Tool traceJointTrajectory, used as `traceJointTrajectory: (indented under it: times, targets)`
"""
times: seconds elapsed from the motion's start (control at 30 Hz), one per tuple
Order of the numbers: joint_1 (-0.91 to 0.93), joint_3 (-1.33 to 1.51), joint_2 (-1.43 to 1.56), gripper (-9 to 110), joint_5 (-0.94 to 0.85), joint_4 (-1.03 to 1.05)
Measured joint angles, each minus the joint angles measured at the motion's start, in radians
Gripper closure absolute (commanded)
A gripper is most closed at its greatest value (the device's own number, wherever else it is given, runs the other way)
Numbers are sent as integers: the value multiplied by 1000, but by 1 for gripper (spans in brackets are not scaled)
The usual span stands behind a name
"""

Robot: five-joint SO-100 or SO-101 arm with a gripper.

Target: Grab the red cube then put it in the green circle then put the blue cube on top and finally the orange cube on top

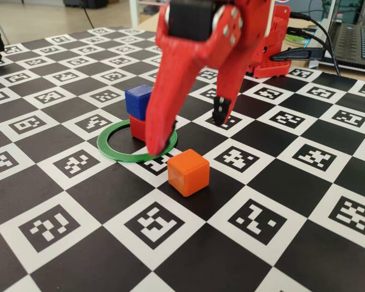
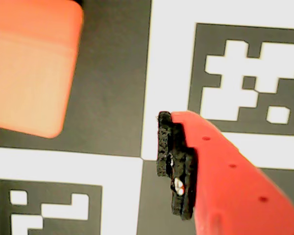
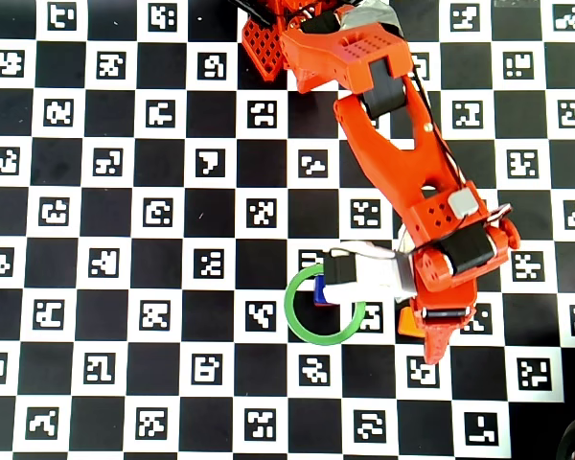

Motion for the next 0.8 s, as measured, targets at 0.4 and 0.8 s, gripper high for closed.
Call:
traceJointTrajectory:
  times: [0.4, 0.8]
  targets:
    - [0, 0, -92, 51, -12, -107]
    - [15, 0, -107, 51, 71, -123]
